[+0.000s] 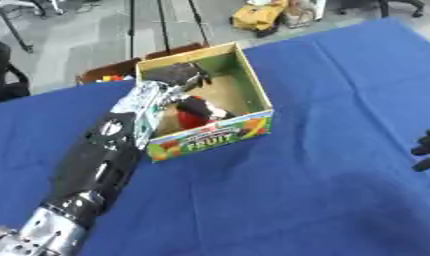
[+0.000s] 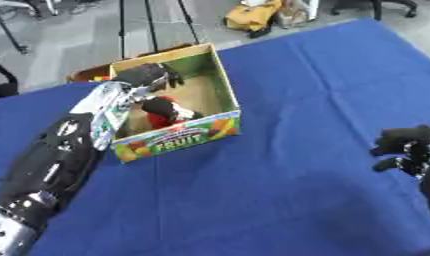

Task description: Pick up objects on the table and place them in the box.

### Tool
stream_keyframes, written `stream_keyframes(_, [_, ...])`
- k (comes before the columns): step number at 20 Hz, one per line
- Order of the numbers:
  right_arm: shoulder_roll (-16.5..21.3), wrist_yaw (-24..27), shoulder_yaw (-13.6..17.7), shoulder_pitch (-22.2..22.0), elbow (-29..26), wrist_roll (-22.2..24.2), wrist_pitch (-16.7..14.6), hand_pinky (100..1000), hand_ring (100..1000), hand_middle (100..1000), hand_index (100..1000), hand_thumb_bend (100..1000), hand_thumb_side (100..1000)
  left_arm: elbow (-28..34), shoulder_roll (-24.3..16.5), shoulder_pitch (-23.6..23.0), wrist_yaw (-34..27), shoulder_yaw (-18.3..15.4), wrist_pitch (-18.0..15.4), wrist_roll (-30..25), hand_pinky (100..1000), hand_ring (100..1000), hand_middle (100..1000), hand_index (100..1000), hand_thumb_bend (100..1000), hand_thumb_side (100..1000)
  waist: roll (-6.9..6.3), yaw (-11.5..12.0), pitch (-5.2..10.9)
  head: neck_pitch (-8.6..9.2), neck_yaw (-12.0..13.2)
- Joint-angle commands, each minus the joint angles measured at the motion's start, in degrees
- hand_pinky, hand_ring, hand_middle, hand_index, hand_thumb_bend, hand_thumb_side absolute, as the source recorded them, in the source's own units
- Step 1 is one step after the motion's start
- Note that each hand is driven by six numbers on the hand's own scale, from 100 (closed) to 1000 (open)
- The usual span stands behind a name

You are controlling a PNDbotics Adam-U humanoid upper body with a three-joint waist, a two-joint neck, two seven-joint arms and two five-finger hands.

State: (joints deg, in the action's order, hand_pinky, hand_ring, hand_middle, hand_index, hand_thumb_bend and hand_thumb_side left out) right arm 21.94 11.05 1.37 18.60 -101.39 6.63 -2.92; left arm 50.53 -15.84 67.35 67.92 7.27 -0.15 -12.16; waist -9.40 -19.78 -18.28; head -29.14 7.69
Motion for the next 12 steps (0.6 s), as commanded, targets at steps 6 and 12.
stream_keyframes(6, [0.5, 0.6, 0.9, -0.9, -0.5, -0.5, -0.1, 538, 649, 620, 719, 100, 904, 13.1, -6.3, -3.1, -9.7, -1.3, 2.4, 13.9, 836, 694, 646, 766, 1000, 807, 2.77, 3.3, 3.41, -1.37, -1.4])
stream_keyframes(12, [0.3, 0.9, 1.2, -1.9, -0.3, -0.9, -0.3, 538, 648, 619, 717, 100, 891, 31.6, -12.2, -15.6, -38.8, -0.6, 0.7, 18.8, 758, 627, 594, 728, 947, 839, 4.41, 8.4, 5.35, -3.51, -2.6])
